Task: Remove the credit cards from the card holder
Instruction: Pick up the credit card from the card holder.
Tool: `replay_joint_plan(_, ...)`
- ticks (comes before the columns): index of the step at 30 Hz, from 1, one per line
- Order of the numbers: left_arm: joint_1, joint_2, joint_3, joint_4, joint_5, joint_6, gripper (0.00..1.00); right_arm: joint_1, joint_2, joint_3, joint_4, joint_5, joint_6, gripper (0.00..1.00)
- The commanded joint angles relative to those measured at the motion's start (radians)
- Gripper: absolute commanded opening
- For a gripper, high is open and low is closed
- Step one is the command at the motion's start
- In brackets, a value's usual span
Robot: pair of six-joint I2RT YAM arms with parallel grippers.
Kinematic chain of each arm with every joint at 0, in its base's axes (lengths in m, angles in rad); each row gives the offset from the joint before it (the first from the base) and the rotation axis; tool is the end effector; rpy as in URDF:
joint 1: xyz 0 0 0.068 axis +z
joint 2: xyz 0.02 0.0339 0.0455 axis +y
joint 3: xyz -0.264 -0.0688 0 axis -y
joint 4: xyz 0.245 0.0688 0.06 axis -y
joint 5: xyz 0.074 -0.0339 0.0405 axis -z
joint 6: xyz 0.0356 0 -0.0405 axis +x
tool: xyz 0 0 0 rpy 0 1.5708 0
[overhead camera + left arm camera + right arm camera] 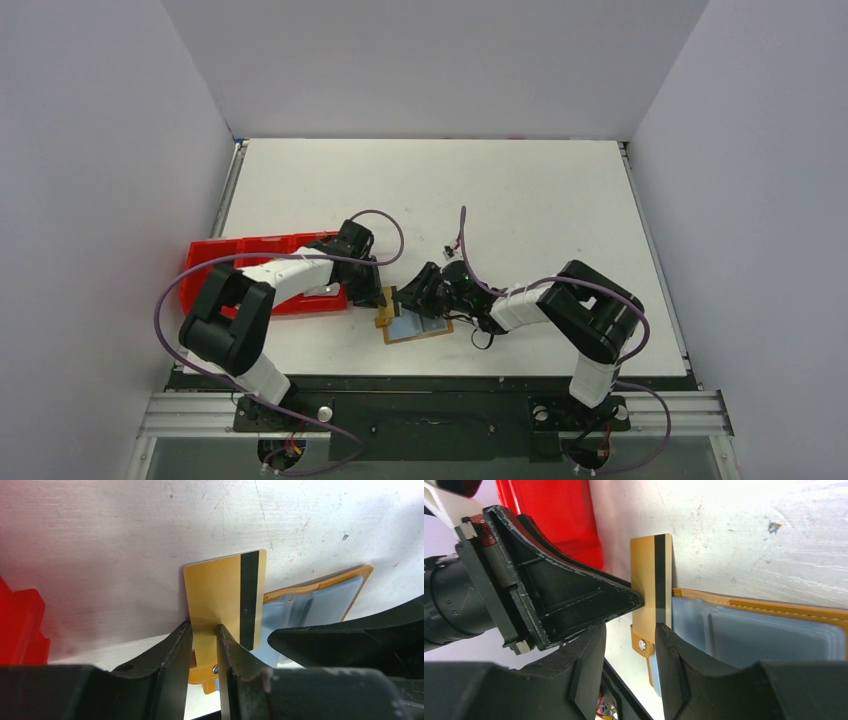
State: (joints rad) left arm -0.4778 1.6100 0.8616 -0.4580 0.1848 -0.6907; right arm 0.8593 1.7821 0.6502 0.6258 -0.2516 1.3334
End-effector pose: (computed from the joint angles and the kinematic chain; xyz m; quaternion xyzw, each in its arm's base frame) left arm 0.2541 -0.1390 0.1527 -0.0874 0.9755 -0.1752 0.1004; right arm 0.2079 0.2547 0.1228 0.1388 0.8459 0.4973 0.1339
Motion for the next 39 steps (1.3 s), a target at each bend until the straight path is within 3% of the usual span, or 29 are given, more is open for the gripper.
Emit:
replay_joint_plan(1,0.004,0.013,0.001,0.034,0.023,0.0,0.2,0.008,-0.002,0.001,-0.052,0.034,-0.027,0.37)
replay_joint_plan(7,0.004,0.015,0.007,0.035,0.042,-0.002,0.18,0.018,-0.042,0.019,-0.193,0.077,-0.08,0.43)
replay_joint_plan(27,0.043,-0.064,-0.006,0.137,0.254,-0.138,0.04,0.029,0.011,0.036,-0.142,0.038,-0.05,0.44)
replay_joint_plan(39,0.04,-0.044,-0.008,0.134,0.278,-0.116,0.11,0.027,0.022,0.048,-0.147,0.034,-0.053,0.28)
